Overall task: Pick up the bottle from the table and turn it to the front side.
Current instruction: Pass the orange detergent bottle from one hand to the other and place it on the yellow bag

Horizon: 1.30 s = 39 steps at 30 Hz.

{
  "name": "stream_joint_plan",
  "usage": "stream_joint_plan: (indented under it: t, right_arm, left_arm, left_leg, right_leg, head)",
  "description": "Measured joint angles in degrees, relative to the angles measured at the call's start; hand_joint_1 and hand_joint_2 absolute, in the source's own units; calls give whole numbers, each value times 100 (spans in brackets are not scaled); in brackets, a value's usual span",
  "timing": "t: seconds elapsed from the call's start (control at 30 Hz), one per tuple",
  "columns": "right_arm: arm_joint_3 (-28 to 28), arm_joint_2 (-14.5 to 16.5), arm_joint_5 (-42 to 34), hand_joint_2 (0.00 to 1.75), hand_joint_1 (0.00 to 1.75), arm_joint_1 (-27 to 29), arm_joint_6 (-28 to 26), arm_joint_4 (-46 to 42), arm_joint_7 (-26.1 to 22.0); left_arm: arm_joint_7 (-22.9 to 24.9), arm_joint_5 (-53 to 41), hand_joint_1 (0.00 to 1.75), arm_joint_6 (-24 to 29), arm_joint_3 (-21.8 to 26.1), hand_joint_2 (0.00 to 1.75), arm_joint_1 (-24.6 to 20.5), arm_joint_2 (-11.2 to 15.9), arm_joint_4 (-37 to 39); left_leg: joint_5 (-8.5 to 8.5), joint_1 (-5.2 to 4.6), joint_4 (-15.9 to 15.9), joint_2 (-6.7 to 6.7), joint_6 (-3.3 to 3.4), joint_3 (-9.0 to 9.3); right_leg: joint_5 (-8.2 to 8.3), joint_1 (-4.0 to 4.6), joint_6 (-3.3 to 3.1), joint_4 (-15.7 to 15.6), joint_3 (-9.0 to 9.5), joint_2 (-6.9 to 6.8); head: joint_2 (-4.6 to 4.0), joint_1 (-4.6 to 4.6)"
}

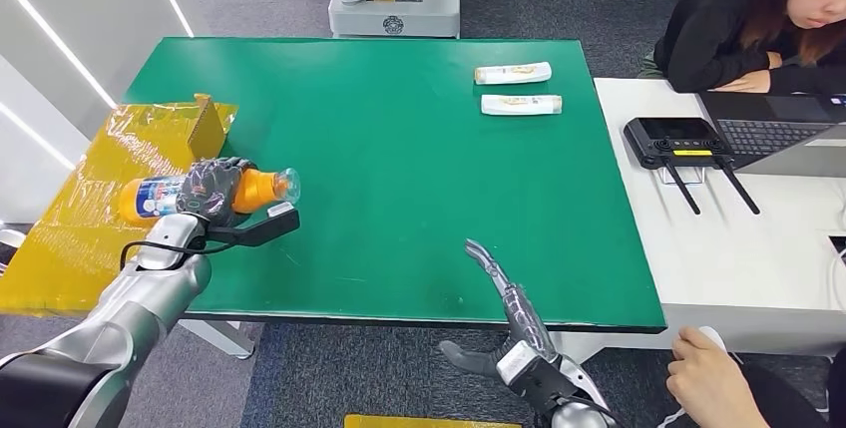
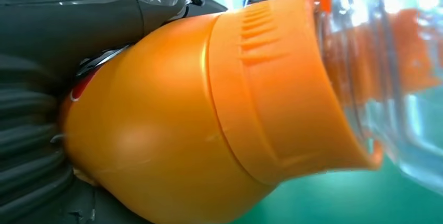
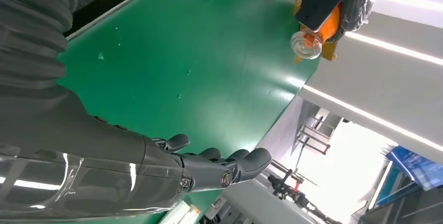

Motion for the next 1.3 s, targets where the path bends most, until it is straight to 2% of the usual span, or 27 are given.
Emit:
stream_joint_plan:
  t: [0.27, 0.63, 0.83, 1.03, 1.3]
  right_arm:
    - [254, -25, -162, 175, 0, -322, 16, 244, -12]
    - [475, 16, -107, 175, 0, -490, 25, 269, 180]
    - [497, 22, 19, 175, 0, -494, 157, 235, 282]
    - [504, 17, -15, 175, 0, -539, 267, 304, 167]
    - [546, -3, -21, 175, 0, -550, 224, 387, 140]
  left_arm:
    - [-254, 673, 175, -786, 463, 175, -12, 25, 3]
    - [-325, 715, 175, -898, 683, 175, -15, 89, 4]
    - [-462, 840, 175, -1145, 745, 175, -59, 85, 7]
    - [-603, 663, 175, -1103, 769, 175, -134, 93, 7]
    - [-849, 1003, 175, -1111, 813, 175, -137, 87, 40]
  left_leg:
    - [0, -1, 2, 2, 0, 0]
    - [0, 0, 1, -1, 0, 0]
    - [0, -1, 2, -1, 0, 0]
    - [0, 0, 2, -1, 0, 0]
    - [0, 0, 2, 0, 0, 0]
  right_leg:
    - [1, -1, 0, 0, 1, 2]
    - [0, 0, 0, 0, 0, -1]
    - [0, -1, 0, 0, 0, 0]
    - [0, 0, 0, 0, 0, 0]
    - [0, 0, 0, 0, 0, 0]
  head:
    - [0, 1]
    - [0, 1]
    - [0, 0]
    - [0, 0]
    - [0, -1]
